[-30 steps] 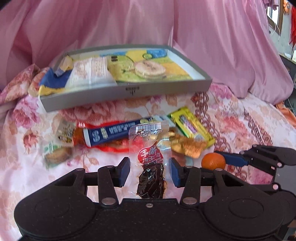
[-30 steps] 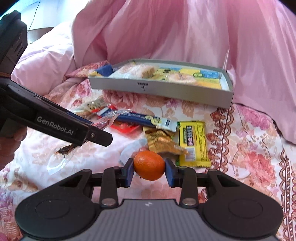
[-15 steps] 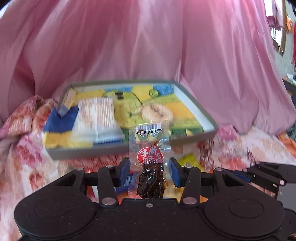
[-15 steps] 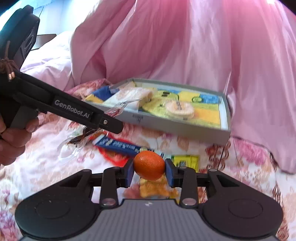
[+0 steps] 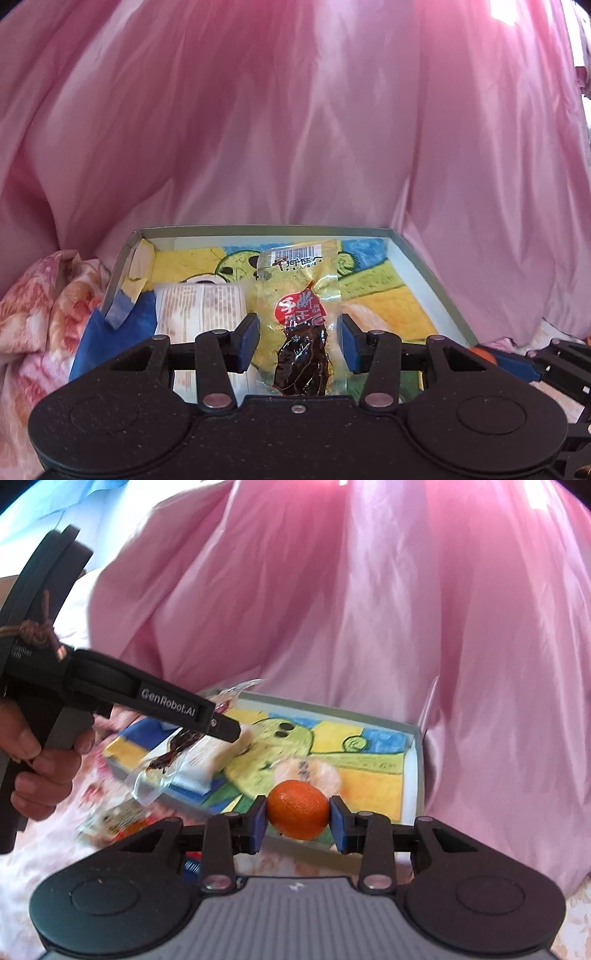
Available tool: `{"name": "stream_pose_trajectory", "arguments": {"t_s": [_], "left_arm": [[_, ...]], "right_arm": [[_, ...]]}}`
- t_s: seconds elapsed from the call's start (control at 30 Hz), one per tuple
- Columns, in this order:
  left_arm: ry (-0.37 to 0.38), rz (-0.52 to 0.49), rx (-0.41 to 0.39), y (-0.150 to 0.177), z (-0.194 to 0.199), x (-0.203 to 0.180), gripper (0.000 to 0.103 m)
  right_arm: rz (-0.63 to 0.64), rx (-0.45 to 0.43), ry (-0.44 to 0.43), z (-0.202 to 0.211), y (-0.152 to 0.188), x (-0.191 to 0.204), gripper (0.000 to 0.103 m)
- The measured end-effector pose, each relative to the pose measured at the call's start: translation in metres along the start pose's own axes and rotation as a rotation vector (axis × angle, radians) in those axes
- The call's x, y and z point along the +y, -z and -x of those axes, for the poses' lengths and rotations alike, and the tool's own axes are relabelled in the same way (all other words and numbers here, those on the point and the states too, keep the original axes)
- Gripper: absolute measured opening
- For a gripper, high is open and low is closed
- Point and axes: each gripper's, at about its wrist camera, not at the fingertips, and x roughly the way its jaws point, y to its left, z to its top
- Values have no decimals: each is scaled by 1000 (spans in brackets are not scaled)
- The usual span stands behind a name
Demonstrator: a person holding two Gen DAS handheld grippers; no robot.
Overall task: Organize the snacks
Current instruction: 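Lift and carry the dried-meat packet and orange into the grey tray, then open both tools to drop the items in the tray and withdraw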
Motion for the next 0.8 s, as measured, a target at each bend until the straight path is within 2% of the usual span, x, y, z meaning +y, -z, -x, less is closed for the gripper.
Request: {"name": "stream_pose_trajectory", "arguments": {"t_s": [0.17,0.4,0.8], "left_arm": [[-3,1,7,-4,-24,5,48],[5,-5,21,-3,-47,6,48],[-4,-6,30,2,-65,3,48]], "right_arm": [[-5,1,26,-28,-7,-11,40],[-22,39,27,-53,2,-15,40],[-38,68,18,-66,12,-16,40]]}}
